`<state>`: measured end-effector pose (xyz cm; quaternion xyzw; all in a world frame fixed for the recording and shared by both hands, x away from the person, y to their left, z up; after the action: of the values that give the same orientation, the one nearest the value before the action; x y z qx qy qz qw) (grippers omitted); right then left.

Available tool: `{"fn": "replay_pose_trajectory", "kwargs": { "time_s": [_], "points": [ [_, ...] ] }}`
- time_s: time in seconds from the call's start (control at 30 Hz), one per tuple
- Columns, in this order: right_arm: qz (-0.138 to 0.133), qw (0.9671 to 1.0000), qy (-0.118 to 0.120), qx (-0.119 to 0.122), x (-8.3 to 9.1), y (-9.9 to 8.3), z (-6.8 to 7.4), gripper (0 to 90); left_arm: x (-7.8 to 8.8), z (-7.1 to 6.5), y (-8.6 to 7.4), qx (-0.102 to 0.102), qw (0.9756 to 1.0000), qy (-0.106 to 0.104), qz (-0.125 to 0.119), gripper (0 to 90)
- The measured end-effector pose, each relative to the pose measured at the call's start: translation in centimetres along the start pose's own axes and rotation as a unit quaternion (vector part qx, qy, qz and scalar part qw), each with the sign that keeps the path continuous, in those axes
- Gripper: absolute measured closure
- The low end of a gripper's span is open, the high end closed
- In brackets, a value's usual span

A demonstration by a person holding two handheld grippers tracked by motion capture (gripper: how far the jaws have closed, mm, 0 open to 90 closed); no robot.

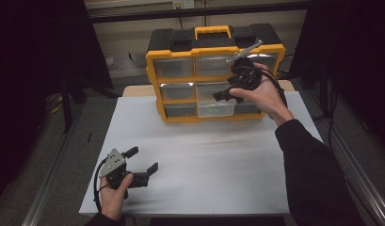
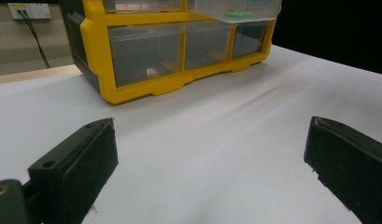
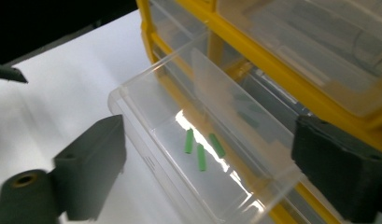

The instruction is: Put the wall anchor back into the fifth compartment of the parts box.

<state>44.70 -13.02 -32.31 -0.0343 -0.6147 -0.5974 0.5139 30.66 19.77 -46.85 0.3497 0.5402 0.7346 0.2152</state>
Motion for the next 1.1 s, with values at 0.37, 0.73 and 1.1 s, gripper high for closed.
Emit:
{"fn": "replay_pose_trajectory", "kwargs": {
  "time_s": [0.37, 0.73, 1.1],
  "points": [
    [-0.052, 0.9986, -0.005, 0.002, 0.6, -2.9, 0.2, 2.6, 0.0, 0.0, 0.0, 0.001, 1.0, 0.0, -0.001, 2.6],
    [-0.105, 0.9943, 0.003, -0.019, 1.2, -6.1, 0.0, 1.4, 0.0, 0.0, 0.0, 0.003, 1.0, 0.002, -0.002, 2.6],
    [-0.147, 0.9886, -0.01, -0.03, 1.1, -9.4, -0.1, 1.7, 0.0, 0.0, 0.1, 0.003, 1.0, 0.001, -0.003, 2.6]
  ]
}}
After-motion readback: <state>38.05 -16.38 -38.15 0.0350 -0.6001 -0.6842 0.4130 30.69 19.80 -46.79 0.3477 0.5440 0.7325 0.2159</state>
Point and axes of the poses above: each handheld gripper's, and its own axes: x roughly backward along the jaws, y roughly out of its top, z roughly to its left, the point moved 6 cm from there along -x, roughly forward along the jaws, and after that the axes turned 15 degrees about -x, right-handed, at the moved point
